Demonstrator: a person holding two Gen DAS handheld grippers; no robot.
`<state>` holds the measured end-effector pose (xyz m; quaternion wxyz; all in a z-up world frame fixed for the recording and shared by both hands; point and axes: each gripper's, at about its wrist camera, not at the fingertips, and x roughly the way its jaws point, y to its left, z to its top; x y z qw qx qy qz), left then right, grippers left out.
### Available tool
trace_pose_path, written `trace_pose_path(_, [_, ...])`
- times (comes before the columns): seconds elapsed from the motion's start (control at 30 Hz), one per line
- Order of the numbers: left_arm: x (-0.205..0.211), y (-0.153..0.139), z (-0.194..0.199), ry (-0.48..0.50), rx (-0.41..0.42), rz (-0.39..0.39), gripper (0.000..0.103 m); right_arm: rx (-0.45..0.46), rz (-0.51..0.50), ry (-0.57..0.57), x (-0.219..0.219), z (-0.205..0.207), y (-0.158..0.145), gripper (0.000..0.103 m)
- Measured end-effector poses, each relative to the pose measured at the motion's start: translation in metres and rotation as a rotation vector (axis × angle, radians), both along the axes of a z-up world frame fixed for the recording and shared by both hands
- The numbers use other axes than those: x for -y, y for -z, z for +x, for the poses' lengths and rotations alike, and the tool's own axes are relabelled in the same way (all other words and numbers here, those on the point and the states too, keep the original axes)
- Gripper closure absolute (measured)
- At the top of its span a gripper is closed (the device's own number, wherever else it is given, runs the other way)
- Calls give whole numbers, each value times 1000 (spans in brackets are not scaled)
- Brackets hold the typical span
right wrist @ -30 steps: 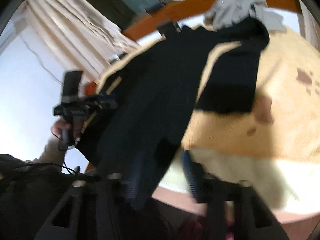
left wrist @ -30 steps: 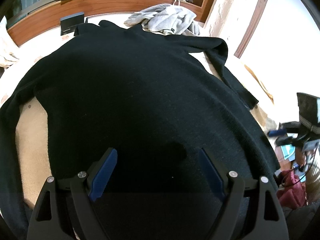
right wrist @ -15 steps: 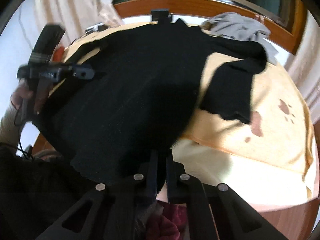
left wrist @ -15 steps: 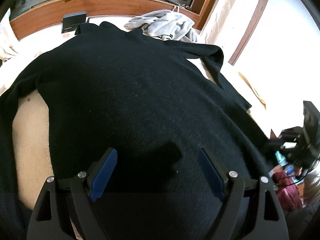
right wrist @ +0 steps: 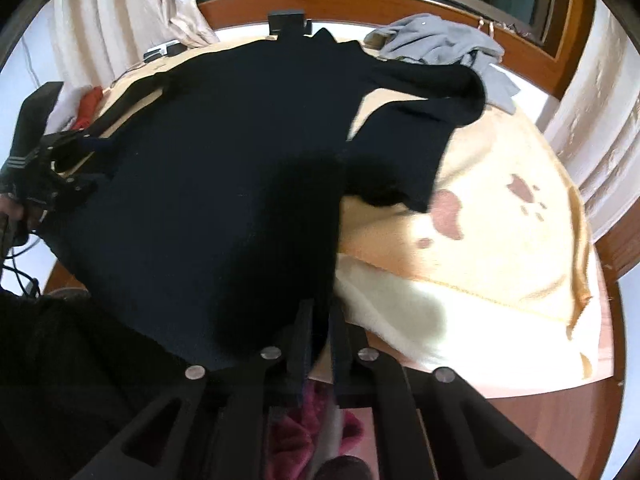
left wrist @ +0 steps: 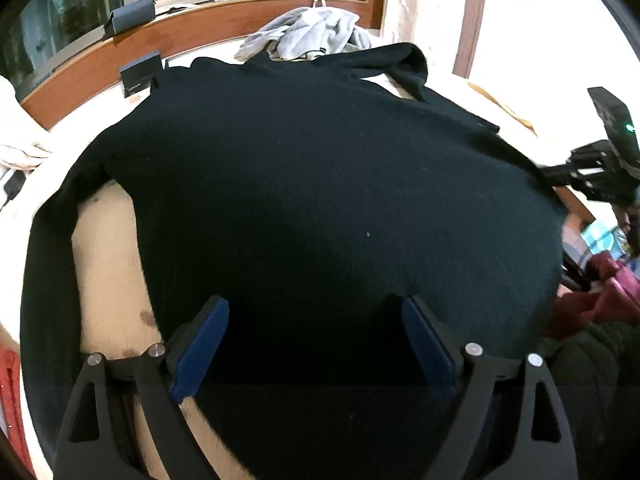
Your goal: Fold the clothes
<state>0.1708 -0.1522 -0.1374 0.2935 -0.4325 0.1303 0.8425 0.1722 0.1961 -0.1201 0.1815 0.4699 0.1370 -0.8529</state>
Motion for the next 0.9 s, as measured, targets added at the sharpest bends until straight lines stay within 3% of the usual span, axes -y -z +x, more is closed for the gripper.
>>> trace_pose_path(0.13, [18, -29, -2, -40, -40, 61, 13, -72, 28, 56, -13, -9, -14, 84])
trace_pose_path(0.23, [34, -60, -20, -100, -79, 159, 11, -131, -47, 87, -19, -26, -34, 84])
trace_pose_path(0.33, [35, -72, -49, -164, -103, 200, 3, -177, -141, 35, 0, -51, -48, 82])
trace_pose_path(0.43, [28, -66, -85, -235, -65, 209, 2, -146, -208, -61, 44, -81, -45, 63])
trace_pose_path(0.47, [24, -60, -95, -244, -43, 203, 2, -142, -204, -91, 60, -86, -43, 38])
trace_pose_path(0.5, [19, -54, -106, -252, -21, 195, 2, -143, -192, -121, 74, -93, -40, 28])
trace_pose_path(0.67, [1, -28, -130, -264, 23, 86, 2, -49, -159, -185, 123, -128, -8, 28])
trace_pose_path(0.8, [-2, -11, -132, -240, 61, 40, 2, 20, -135, -226, 125, -144, 18, 28])
trace_pose_path(0.9, [-5, -5, -125, -204, 6, -49, 1, -12, -61, -291, 123, -137, 24, 28])
